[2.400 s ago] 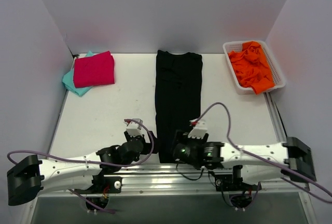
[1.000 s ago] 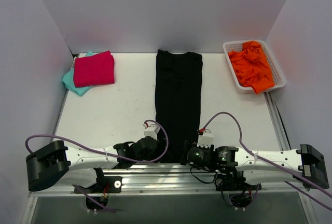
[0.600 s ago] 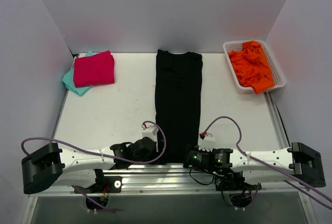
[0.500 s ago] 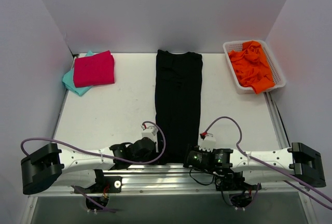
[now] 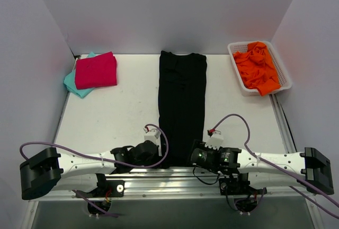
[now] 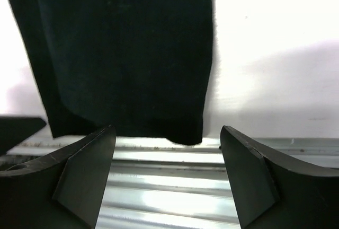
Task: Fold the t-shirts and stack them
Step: Fold the tshirt
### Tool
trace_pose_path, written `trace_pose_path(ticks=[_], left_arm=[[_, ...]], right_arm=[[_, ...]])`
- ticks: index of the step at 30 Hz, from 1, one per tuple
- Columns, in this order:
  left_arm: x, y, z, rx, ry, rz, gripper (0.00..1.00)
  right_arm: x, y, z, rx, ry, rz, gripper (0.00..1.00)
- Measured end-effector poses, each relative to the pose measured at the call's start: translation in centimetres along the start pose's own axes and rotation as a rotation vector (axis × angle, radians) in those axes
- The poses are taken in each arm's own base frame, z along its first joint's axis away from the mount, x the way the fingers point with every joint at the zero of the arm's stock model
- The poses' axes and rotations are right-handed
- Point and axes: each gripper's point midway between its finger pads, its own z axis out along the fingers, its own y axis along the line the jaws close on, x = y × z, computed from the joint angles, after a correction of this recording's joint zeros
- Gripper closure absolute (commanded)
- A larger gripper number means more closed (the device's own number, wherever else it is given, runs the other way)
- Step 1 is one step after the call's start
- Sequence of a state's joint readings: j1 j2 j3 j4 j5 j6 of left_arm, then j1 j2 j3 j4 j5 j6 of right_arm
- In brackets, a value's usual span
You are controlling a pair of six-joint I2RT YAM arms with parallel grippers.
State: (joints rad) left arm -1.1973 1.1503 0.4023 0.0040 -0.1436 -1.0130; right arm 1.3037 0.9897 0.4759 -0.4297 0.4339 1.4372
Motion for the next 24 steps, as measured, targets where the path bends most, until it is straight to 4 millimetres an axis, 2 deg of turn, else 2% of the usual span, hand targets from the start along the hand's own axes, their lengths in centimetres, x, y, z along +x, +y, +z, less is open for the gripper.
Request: trace_pose_path(ticks=[3, 6, 7, 9, 11, 12, 14, 15, 18, 24], left_arm=[[0.1, 0.2, 0.0, -0.003, 0.003, 0.001, 0.13], [0.2, 0.2, 0.0, -0.002, 0.005, 0.002, 0.13], [0.2, 0.2, 0.0, -0.003, 0.005, 0.002, 0.13], [0.3, 0.4, 0.0, -0.007, 0.008, 0.004, 0.13], [0.3, 0.4, 0.0, -0.004, 0.006, 0.003, 0.13], [0.3, 0.4, 0.0, -0.004, 0.006, 0.004, 0.13], [0.3, 0.5, -0.1, -0.003, 0.004, 0.003, 0.13], [0.3, 0.5, -0.1, -0.003, 0.004, 0.004, 0.14], [0.3, 0.5, -0.1, -0.002, 0.004, 0.004, 0.16], [0.3, 0.7, -0.1, -0.012, 0.0, 0.004, 0.19]], right_arm=[[-0.2, -0.5, 0.8, 0.03, -0.003, 0.012, 0.28], [0.4, -1.3, 2.0, 0.069, 0.015, 0.009, 0.31], [0.6, -1.6, 2.4, 0.081, 0.017, 0.004, 0.34], [0.5, -0.9, 2.8, 0.062, 0.011, 0.011, 0.41], [0.5, -0.3, 3.1, 0.05, 0.006, 0.014, 0.56], [0.5, -0.2, 3.3, 0.048, 0.004, 0.011, 0.72], [0.6, 0.0, 3.6, 0.05, 0.005, 0.017, 0.8], [0.6, 0.1, 3.7, 0.048, 0.006, 0.02, 0.88], [0.7, 0.1, 3.9, 0.051, 0.009, 0.022, 0.99], [0.7, 0.0, 3.9, 0.059, 0.007, 0.041, 1.0]])
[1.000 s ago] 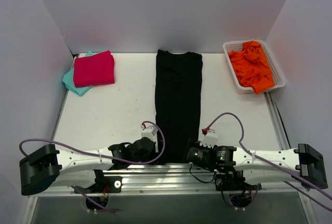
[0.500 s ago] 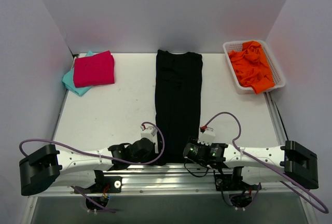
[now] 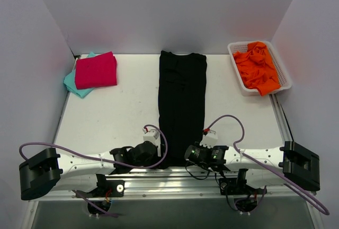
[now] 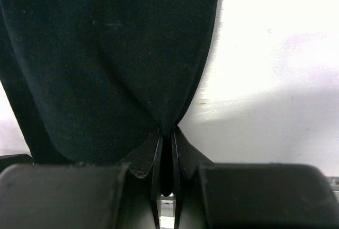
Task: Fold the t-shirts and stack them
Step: Fold the tshirt
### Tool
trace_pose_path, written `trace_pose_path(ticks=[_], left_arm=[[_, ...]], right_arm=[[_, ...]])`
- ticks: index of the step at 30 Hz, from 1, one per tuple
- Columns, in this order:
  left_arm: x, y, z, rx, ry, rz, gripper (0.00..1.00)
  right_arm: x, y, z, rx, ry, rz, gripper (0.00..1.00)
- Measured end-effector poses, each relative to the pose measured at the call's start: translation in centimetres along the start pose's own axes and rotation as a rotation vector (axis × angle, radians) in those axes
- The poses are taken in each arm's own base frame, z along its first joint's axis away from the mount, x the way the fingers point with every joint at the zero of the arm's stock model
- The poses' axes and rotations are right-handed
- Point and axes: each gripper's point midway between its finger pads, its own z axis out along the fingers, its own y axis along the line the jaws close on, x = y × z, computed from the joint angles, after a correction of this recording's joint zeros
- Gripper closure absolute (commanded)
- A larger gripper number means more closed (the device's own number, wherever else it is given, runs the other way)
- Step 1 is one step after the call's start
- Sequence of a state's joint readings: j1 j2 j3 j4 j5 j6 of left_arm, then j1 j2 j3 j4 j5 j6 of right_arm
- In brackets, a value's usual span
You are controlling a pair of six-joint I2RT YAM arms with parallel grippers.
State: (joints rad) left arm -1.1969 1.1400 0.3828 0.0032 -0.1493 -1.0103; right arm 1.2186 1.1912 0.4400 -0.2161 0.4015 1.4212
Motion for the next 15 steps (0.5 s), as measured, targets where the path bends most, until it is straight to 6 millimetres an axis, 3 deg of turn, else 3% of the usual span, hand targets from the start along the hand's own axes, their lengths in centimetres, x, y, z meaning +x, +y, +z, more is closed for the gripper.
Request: trace_pose_path(ticks=[4, 11, 12, 14, 15], left_arm=[[-0.1, 0.1, 0.2, -0.006, -0.006, -0.003, 0.23], [-0.4, -0.9, 2.4, 0.008, -0.025, -0.022, 0.5], [-0.5, -1.1, 2.8, 0.012, -0.027, -0.028, 0.72], [-0.4, -1.1, 3.7, 0.005, -0.024, -0.037, 0.97], [-0.3, -1.2, 4.0, 0.011, -0.023, -0.043, 0.98]], right_arm=[[0.0, 0.0, 0.0, 0.002, 0.0, 0.011, 1.0], [0.0, 0.0, 0.0, 0.003, -0.001, 0.021, 1.0], [0.0, 0.0, 0.0, 0.003, -0.001, 0.022, 1.0], [0.0, 0.0, 0.0, 0.003, -0.001, 0.024, 1.0], [0.0, -0.1, 0.0, 0.006, -0.001, 0.025, 1.0]])
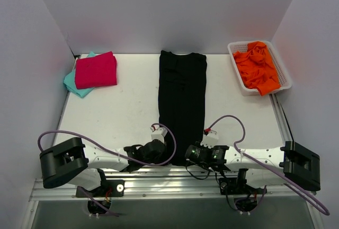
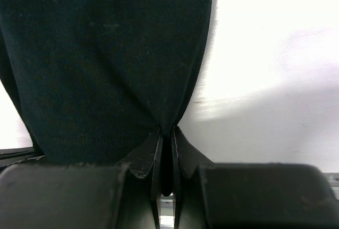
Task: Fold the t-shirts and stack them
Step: Fold the tshirt
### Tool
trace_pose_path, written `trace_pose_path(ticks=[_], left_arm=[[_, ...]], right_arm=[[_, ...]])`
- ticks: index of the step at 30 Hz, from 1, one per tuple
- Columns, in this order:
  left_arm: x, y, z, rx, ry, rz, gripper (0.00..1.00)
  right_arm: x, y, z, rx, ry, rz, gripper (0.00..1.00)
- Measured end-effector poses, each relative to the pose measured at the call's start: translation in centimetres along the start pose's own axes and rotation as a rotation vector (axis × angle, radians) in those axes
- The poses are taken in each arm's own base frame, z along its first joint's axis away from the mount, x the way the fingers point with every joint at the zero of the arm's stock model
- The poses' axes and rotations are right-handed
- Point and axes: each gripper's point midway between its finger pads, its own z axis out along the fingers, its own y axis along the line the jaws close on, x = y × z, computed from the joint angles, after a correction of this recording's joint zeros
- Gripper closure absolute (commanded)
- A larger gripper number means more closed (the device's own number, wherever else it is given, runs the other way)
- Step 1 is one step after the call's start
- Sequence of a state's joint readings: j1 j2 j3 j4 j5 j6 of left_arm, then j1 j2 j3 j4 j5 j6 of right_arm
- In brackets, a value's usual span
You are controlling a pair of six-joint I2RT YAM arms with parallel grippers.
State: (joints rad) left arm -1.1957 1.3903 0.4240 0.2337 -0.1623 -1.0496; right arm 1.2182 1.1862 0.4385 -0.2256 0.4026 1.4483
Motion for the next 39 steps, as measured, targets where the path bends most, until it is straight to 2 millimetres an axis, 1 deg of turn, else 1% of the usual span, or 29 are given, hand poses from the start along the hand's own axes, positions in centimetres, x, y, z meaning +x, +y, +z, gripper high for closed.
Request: trace_pose_path(ticks=[4, 7, 10, 11, 14, 17, 20, 21, 22, 24, 29, 31, 33, 36, 39], left_arm=[[-0.1, -0.5, 0.3, 0.014, -0.003, -0.001, 0.98], [-0.1, -0.1, -0.2, -0.001, -0.001, -0.005, 0.98], [-0.3, 0.5, -1.7, -0.014, -0.012, -0.01, 0.98], [-0.6, 0.5, -2.3, -0.011, -0.021, -0.013, 0.98], [-1.7, -0.2, -3.9, 0.015, -0.059, -0.023, 0.98], [-2.2, -0.3, -4.8, 0.022, -0.077, -0.026, 0.98], [-1.9, 0.5, -4.9, -0.009, -0.069, -0.02, 0.98], [-1.7, 1.1, -4.9, -0.027, -0.065, -0.017, 0.98], [-1.5, 1.6, -4.8, -0.043, -0.059, -0.014, 0.98], [-1.0, 2.4, -4.7, -0.069, -0.046, -0.009, 0.98], [-0.9, 2.6, -5.0, -0.079, -0.036, -0.005, 0.98], [-1.1, 2.3, -5.5, -0.076, -0.038, -0.005, 0.98], [-1.7, 1.6, -6.1, -0.068, -0.047, -0.002, 0.98], [-3.4, 0.1, -7.1, -0.062, -0.077, 0.017, 0.98], [-5.3, -1.7, -7.9, -0.056, -0.113, 0.04, 0.98]], right_arm=[[-0.1, -0.4, -0.2, 0.007, 0.001, 0.007, 1.0], [-0.1, -0.9, -0.4, 0.016, 0.004, 0.013, 1.0], [0.2, -0.7, -0.8, -0.001, 0.021, 0.03, 1.0], [0.3, -0.4, -1.0, -0.013, 0.029, 0.035, 0.97], [0.6, 0.1, -1.2, -0.034, 0.041, 0.047, 0.96], [0.7, 0.5, -1.3, -0.049, 0.047, 0.063, 0.95], [0.8, 0.5, -1.3, -0.047, 0.049, 0.062, 0.94], [0.9, 0.0, -1.2, -0.027, 0.049, 0.052, 0.95], [0.9, -0.5, -1.2, -0.011, 0.05, 0.044, 1.0], [1.0, -0.8, -1.2, 0.002, 0.051, 0.038, 1.0], [1.6, -0.8, -1.9, -0.014, 0.057, 0.026, 1.0], [1.6, -0.7, -2.5, -0.024, 0.051, 0.024, 1.0], [1.1, -0.2, -3.4, -0.037, 0.039, 0.023, 1.0], [-0.5, 0.9, -4.7, -0.05, -0.005, 0.03, 1.0], [-2.5, 2.1, -6.0, -0.055, -0.065, 0.026, 1.0]])
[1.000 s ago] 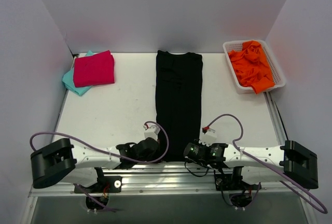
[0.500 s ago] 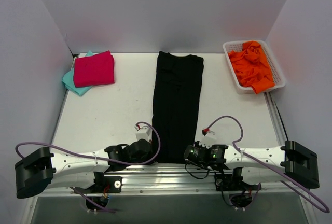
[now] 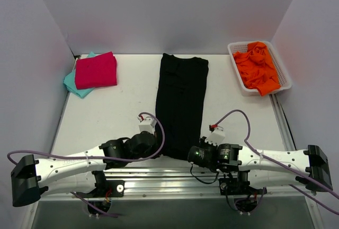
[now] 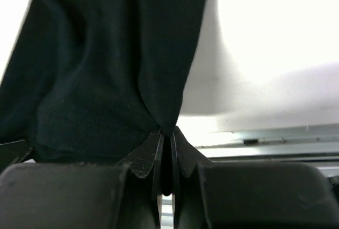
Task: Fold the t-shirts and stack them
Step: Fold the tshirt
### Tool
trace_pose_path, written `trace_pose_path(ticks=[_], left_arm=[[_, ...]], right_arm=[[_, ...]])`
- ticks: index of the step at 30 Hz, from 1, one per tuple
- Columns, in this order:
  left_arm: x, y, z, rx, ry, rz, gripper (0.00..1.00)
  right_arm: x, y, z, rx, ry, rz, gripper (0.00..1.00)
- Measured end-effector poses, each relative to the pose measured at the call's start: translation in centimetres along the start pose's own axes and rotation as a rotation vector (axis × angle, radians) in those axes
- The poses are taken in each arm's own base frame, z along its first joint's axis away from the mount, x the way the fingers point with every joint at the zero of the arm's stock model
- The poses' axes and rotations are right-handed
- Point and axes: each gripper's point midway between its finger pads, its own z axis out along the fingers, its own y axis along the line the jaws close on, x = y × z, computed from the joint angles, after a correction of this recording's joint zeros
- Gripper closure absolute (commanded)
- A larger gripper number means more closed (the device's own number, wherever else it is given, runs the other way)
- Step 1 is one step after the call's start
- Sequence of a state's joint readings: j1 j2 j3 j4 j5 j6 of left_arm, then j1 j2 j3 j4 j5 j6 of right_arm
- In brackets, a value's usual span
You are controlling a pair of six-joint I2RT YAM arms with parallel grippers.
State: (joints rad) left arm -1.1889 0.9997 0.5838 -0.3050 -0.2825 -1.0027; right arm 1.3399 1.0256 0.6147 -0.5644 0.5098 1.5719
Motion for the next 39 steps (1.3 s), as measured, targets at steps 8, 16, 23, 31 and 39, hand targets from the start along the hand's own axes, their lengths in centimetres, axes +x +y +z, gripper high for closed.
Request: trace_pose_path(ticks=[8, 16, 23, 31, 39], left_arm=[[-8.2, -3.2, -0.9, -0.004, -0.135, 0.025, 0.98], [-15.8, -1.1, 1.6, -0.045, -0.193, -0.024, 0.98], [-20.3, -0.2, 6.8, -0.027, -0.168, -0.021, 0.98], [-24.1, 1.9, 12.5, -0.001, -0.118, -0.059, 0.98], [-27.1, 2.6, 17.4, 0.099, -0.064, -0.076, 0.73]], right_arm=[[-7.5, 3.1, -1.2, 0.019, -0.205, 0.011, 1.0], [-15.0, 5.7, 3.3, 0.14, -0.332, 0.042, 1.0], [-18.8, 8.2, 8.4, 0.262, -0.362, 0.013, 1.0], [-21.5, 6.9, 12.1, 0.349, -0.362, 0.011, 1.0], [-25.2, 4.4, 18.1, 0.407, -0.32, 0.084, 0.71]])
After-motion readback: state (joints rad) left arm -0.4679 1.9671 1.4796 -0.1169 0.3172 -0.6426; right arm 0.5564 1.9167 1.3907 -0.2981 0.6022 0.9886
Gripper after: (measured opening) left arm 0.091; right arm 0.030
